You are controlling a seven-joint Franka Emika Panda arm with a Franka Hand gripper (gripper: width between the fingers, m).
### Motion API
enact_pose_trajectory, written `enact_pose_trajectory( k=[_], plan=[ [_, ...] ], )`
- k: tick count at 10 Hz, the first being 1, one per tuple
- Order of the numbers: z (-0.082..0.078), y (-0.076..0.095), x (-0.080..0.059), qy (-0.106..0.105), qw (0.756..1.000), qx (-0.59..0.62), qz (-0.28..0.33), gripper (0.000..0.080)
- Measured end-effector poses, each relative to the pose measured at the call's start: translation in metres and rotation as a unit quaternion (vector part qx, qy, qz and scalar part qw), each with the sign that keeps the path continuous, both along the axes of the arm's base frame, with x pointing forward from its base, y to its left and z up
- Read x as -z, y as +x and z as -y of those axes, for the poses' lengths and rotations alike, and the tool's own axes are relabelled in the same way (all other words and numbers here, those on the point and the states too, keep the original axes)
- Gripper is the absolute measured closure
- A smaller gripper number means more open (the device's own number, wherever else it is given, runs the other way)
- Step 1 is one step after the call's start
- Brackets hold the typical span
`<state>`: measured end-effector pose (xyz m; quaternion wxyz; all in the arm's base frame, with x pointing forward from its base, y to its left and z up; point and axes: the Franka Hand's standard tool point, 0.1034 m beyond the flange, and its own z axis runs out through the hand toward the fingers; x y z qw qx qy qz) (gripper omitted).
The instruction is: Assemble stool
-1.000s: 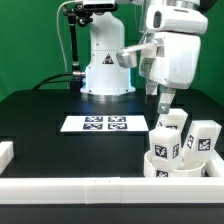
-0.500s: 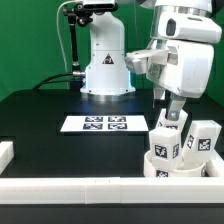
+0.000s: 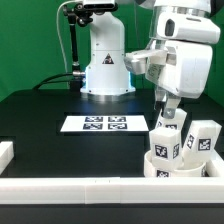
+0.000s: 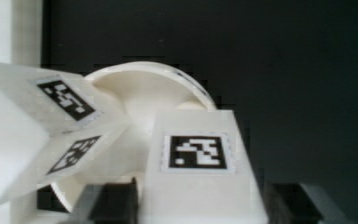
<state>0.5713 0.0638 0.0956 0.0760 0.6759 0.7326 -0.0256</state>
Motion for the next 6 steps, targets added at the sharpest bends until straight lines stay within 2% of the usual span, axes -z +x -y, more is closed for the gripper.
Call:
enact_pose_trajectory(
  k=[3, 6],
  plan=[
    [0.0009, 0.0001, 0.0000, 0.002, 1.000, 0.027, 0.004, 0.0466],
    [0.0012, 0.0000, 0.0002, 0.011, 0.991, 0.135, 0.019, 0.0465]
  ],
)
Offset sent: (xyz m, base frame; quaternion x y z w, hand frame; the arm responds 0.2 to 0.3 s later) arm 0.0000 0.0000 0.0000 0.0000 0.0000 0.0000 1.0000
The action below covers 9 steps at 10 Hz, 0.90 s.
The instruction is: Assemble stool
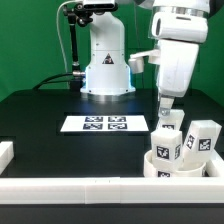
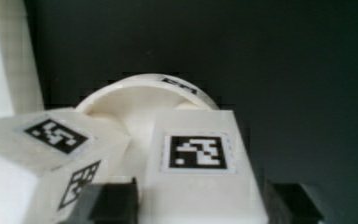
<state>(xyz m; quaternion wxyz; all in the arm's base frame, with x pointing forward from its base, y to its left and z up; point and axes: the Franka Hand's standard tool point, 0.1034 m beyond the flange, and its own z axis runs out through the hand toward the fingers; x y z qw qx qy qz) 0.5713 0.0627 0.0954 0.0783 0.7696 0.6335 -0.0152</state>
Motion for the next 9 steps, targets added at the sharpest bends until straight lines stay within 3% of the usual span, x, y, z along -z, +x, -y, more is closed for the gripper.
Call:
enact_pose_trajectory(
  k=[2, 5, 9],
  plan=[
    [0.0002, -0.0006, 0.0011, 0.006, 0.997, 0.074, 0.010, 0.0465],
    [-0.0007, -0.0008, 0.0020, 0.019, 0.972, 0.230, 0.033, 0.0464],
    [-0.0068, -0.0021, 0.0022, 0.035, 0.907, 0.416, 0.056, 0.0463]
  ],
)
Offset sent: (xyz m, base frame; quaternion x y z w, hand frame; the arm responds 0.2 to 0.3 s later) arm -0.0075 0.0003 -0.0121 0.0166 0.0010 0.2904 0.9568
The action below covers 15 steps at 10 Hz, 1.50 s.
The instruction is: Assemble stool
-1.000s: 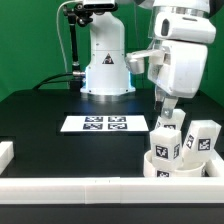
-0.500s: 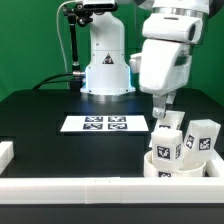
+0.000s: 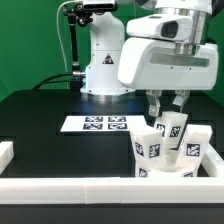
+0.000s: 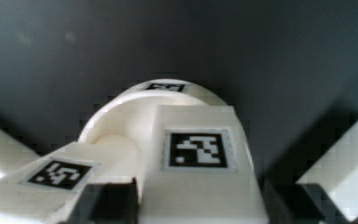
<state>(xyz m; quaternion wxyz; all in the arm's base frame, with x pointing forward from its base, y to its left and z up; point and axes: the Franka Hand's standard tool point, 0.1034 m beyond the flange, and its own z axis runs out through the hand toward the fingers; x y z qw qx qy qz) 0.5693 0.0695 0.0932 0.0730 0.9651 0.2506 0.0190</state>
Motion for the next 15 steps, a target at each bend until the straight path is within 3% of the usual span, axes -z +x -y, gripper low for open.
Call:
enact_pose_trajectory(
  k=[3, 5, 10, 14, 15],
  plan=[
    [-0.0018, -0.0039, 0.0002, 0.023, 0.988, 0.153, -0.002, 0.0463],
    [0.0000, -0.0037, 0.0003, 0.061, 0.965, 0.256, -0.006, 0.0463],
    [-0.0043, -0.0024, 0.0003, 0.070, 0.921, 0.384, 0.012, 0.0463],
    [-0.0065, -0.0030, 0.0007, 0.076, 0.864, 0.498, 0.020, 0.0463],
    [-0.0077, -0.0033, 0.0012, 0.088, 0.824, 0.559, 0.023, 0.0463]
  ],
)
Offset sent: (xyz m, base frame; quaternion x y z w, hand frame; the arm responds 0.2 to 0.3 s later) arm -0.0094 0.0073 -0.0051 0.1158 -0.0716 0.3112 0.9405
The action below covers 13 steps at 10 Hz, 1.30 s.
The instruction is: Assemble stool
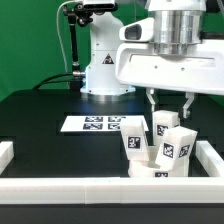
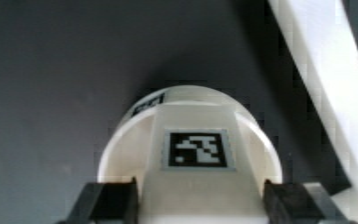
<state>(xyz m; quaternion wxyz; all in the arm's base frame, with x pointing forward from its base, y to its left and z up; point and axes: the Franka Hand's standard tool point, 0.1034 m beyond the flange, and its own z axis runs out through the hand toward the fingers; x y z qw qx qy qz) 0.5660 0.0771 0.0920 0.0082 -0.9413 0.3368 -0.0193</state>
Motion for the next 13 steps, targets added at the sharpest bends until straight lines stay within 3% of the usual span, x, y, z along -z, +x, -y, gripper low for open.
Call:
enact_pose_trajectory(
  k=[4, 9, 11, 12, 13],
  plan=[
    [-0.0039, 0.0004, 0.0004, 0.037, 0.981, 0.188, 0.003, 0.0463],
    [-0.0065, 0.0023, 0.0004, 0.072, 0.926, 0.371, -0.005, 0.0463],
    [-0.0093, 0.0021, 0.0003, 0.074, 0.909, 0.411, -0.009, 0.0463],
    [-0.0096, 0.0021, 0.0003, 0.075, 0.906, 0.416, -0.009, 0.0407],
    [-0.0096, 0.0021, 0.0003, 0.075, 0.907, 0.414, -0.009, 0.0407]
  ],
)
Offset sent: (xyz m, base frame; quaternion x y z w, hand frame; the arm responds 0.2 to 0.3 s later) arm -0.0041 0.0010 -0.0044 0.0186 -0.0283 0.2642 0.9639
